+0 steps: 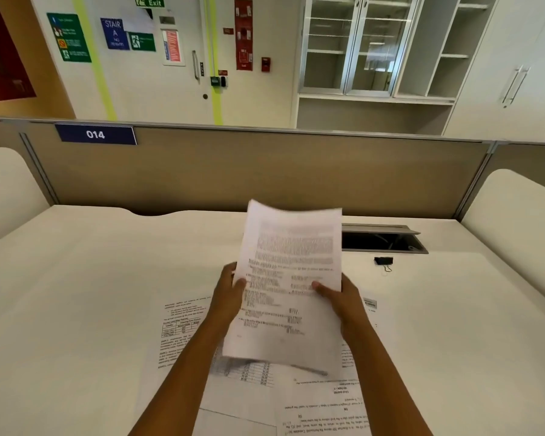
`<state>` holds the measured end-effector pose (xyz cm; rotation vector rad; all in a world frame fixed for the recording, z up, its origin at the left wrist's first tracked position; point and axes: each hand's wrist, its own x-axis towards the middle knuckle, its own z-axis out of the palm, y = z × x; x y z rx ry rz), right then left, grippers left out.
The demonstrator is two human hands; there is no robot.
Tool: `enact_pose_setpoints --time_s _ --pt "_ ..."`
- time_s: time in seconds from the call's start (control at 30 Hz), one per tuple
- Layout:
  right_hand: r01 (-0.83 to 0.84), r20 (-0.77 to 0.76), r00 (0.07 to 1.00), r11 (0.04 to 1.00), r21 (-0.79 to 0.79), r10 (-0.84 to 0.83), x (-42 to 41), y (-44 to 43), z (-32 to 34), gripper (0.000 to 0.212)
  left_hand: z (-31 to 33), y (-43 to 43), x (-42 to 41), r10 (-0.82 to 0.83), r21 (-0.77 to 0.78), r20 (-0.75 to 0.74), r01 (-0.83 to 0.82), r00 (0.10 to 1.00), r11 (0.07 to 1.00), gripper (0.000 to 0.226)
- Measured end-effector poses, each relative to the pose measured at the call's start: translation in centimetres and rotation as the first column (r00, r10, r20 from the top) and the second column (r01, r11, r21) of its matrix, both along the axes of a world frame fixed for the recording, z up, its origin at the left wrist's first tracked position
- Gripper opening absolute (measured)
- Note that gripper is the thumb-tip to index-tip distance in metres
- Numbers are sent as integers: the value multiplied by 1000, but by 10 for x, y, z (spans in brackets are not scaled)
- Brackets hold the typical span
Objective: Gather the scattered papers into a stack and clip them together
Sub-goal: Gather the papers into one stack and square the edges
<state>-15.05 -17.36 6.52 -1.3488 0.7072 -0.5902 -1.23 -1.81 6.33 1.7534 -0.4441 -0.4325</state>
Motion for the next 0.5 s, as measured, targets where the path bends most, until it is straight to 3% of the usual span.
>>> enact_pose_setpoints --time_s 0.1,0.17,0.37,0.5 --pt "19 179 984 995 -97 -2 -2 1 27 22 19 -2 -1 0 -195 62 12 998 981 32" --pt "20 184 983 986 -168 11 0 1 37 20 27 -4 -1 -6 -233 102 30 995 972 33" --pt "-30 83 996 988 -151 42 5 -1 14 19 13 -1 -3 -80 -175 34 85 996 981 36" --pt "-32 102 994 990 -137 46 7 -4 7 21 7 0 -3 -43 -166 -1 42 999 985 38"
